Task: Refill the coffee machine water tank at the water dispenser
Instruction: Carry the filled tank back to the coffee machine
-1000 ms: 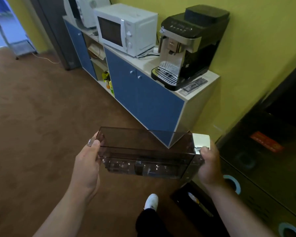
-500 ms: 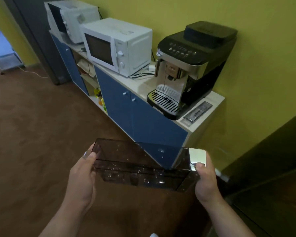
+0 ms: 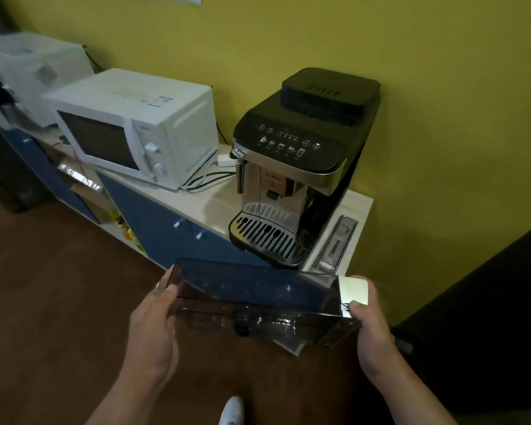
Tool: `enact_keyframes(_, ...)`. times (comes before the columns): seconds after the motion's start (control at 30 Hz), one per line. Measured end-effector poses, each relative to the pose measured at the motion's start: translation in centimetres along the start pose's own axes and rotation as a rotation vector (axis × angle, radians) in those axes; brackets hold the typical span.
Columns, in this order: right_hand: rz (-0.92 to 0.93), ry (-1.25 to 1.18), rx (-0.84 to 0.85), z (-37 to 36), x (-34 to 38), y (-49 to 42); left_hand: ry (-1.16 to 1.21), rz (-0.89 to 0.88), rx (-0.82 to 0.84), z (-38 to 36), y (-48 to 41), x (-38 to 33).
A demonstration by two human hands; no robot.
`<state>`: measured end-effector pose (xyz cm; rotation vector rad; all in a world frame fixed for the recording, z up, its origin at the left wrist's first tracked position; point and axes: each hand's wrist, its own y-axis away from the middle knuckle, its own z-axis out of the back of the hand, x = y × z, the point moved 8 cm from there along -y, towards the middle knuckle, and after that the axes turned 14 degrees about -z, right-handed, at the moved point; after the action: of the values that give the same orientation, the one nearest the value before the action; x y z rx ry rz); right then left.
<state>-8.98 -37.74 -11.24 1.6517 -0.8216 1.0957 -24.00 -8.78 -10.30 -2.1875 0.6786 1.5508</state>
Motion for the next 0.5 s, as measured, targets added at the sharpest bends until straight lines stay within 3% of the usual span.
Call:
enact_keyframes(0.23, 0.020, -0.164, -0.168, -1.9, 1.4, -6.0, 0.107, 0.080, 0.166, -3.9, -10.1, 1.8)
enact_keyframes(0.5, -0.022, -0.172, -0.283, -3.7, 2.7, -10.4, 0.123, 0.158, 0.204, -5.5, -16.3, 4.7)
